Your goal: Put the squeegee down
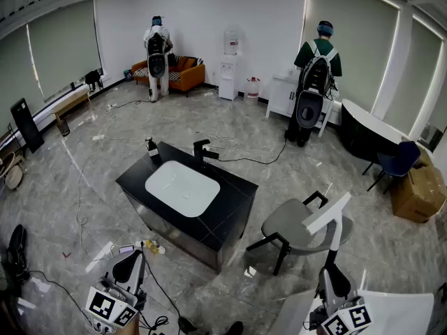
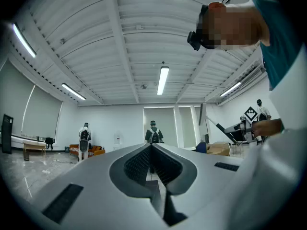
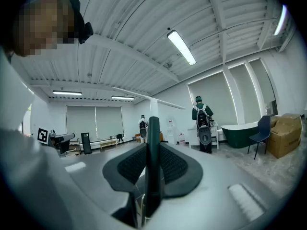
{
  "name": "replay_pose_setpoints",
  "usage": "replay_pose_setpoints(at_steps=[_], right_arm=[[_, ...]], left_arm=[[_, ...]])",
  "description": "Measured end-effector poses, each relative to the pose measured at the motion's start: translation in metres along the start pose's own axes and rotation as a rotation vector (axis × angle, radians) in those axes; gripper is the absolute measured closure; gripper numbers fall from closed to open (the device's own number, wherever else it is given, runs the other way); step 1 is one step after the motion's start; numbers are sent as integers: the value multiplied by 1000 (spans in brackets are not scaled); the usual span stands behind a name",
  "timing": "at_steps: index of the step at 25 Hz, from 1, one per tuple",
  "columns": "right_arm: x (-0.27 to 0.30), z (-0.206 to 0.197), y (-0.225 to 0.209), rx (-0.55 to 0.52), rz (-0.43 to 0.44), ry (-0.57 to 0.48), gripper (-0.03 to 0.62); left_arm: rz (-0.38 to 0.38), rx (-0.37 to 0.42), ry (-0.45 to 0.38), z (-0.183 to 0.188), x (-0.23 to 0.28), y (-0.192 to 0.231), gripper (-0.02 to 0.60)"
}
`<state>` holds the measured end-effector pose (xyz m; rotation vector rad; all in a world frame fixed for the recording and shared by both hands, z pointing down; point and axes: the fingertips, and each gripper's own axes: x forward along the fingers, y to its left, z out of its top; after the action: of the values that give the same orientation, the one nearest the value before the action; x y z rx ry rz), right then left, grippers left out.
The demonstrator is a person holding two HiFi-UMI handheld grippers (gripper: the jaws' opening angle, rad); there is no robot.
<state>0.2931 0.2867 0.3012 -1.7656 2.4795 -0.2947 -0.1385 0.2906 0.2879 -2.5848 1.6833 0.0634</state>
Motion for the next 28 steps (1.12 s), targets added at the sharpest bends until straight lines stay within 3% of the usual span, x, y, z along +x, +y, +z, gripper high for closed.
replay_pose_setpoints(at_steps=[17,28], right_arm=[[27,-3,-45,-11,37,26,500],[77,-9,-47,-16,53,42,500]], left_arm=[[8,41,22,-4,61,-58,577],[-32,12,8,-11,114,-50,577]])
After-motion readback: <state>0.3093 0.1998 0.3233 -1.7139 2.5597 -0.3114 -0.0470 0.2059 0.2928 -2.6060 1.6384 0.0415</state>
